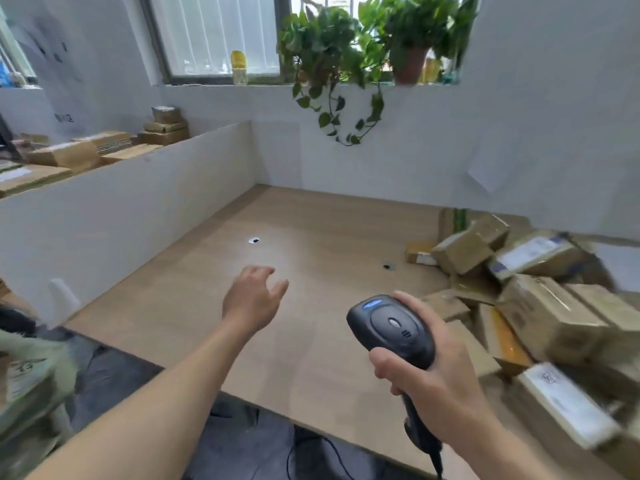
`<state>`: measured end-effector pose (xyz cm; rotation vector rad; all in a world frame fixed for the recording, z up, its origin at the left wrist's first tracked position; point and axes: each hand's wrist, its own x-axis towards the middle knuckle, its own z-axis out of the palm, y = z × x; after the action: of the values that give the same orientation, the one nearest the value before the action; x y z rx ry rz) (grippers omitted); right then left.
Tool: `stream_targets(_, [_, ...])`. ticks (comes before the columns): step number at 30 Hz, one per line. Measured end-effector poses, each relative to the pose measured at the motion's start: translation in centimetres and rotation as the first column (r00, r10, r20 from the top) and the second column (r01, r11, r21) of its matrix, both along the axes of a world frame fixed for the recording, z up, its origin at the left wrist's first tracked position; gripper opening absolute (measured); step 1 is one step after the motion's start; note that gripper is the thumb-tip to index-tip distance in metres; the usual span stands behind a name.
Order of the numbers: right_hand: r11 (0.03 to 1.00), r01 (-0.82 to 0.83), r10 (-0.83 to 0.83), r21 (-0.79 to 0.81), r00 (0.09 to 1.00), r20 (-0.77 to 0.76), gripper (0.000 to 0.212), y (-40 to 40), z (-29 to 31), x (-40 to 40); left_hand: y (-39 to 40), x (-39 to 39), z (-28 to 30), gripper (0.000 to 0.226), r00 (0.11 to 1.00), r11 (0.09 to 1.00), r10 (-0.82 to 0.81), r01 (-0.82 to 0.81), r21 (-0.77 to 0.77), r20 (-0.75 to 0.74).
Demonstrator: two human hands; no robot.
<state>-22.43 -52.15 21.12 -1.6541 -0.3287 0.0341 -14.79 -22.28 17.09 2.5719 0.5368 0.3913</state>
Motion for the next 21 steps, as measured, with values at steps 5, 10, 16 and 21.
stream_targets(5, [0.990, 0.139, -0.139, 0.004, 0.990, 0.012, 0.089, -7.0, 0.1, 0.7, -9.4, 4.4, -0.3, 0.050, 0.984, 0.985, -0.175, 0.175, -0.007, -0.035])
stream_targets(10, [0.960, 0.280, -0.280, -0.004, 0.959, -0.032, 0.090, -12.1, -0.9, 1.5, -16.5, 9.6, -1.9, 0.053, 0.937, 0.941, -0.336, 0.337, -0.002, -0.091])
stream_targets(16, [0.907, 0.420, -0.421, -0.039, 0.903, -0.081, 0.092, -16.1, -2.1, 4.5, -22.7, 16.2, -5.8, 0.060, 0.849, 0.872, -0.483, 0.490, -0.027, -0.215])
stream_targets(21, [0.866, 0.496, -0.500, -0.059, 0.859, -0.113, 0.094, -16.7, -2.9, 9.0, -25.8, 22.0, -9.1, 0.058, 0.761, 0.821, -0.558, 0.565, -0.083, -0.331])
